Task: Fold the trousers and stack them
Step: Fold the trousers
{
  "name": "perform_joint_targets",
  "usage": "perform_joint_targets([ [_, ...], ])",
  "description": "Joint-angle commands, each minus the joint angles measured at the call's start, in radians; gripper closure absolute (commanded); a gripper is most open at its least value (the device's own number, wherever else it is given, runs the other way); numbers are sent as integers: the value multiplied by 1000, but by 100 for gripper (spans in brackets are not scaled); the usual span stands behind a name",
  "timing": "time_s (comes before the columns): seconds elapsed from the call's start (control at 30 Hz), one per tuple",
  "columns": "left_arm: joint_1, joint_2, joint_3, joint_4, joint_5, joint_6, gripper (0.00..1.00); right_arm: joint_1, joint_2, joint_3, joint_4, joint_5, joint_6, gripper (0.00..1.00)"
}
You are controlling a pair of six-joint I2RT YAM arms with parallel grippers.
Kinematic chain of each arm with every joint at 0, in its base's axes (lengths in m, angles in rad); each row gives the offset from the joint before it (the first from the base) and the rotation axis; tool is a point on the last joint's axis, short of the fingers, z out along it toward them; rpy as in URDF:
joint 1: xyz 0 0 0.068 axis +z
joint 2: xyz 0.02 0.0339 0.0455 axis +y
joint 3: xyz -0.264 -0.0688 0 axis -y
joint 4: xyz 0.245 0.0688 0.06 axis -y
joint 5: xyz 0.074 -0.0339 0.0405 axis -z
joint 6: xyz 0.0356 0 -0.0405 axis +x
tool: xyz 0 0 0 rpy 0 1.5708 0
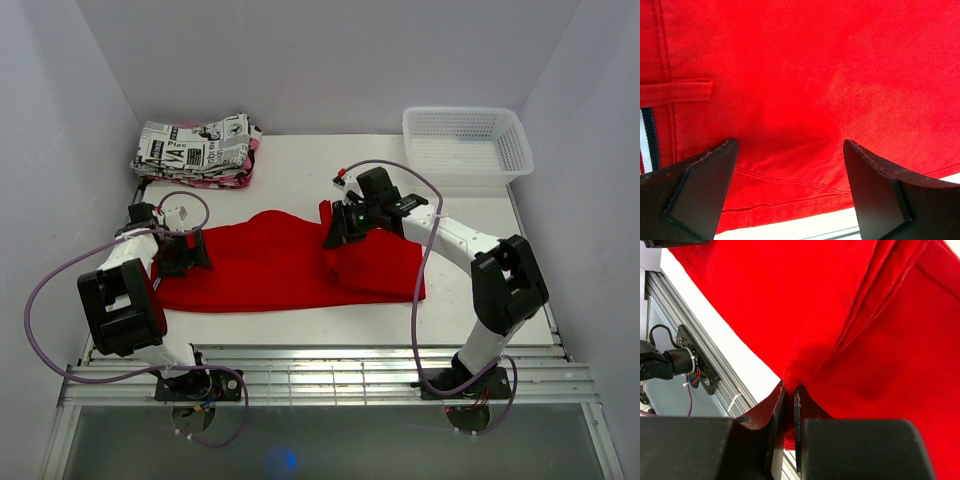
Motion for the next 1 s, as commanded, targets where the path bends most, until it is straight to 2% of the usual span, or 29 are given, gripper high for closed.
perform_joint_targets([
  [0.0, 6, -19, -32, 14, 20, -8, 2, 37, 15, 50, 83, 18, 35, 92],
  [0.47, 9, -30, -46, 21, 28, -11, 2, 97, 133, 97, 98, 15, 68, 92],
  [0.5, 7, -28, -44, 20, 28, -11, 2, 100, 138, 95, 104, 9, 69, 88],
  [0.53, 7, -28, -43, 18, 28, -11, 2, 102, 143, 95, 106, 7, 77, 80],
  [0.57, 7, -31, -41, 17, 29, -9, 2, 102, 149, 92, 107, 4, 80, 68],
  [0.6, 7, -37, -38, 15, 35, -8, 2, 102, 149, 90, 104, 0, 80, 47],
  [0.63, 9, -42, -35, 11, 40, -5, 2, 102, 146, 90, 101, 1, 72, 39],
  [0.67, 9, -49, -32, 4, 51, 3, 2, 100, 134, 92, 94, 3, 65, 22],
  [0.73, 7, -92, -11, -14, 124, 15, 2, 95, 114, 95, 65, 0, 42, 9],
  [0.77, 6, -114, -2, -20, 158, 27, 2, 88, 86, 98, 51, -3, 10, 4],
  [0.8, 6, -135, 17, -22, 191, 33, 2, 82, 71, 107, 36, -12, -12, 4],
  [0.93, -20, -235, 72, -34, 395, 56, 2, 5, -23, 121, -56, -81, -150, 7],
  [0.97, -40, -250, 83, -36, 435, 52, 2, -45, -46, 124, -131, -98, -238, 8],
])
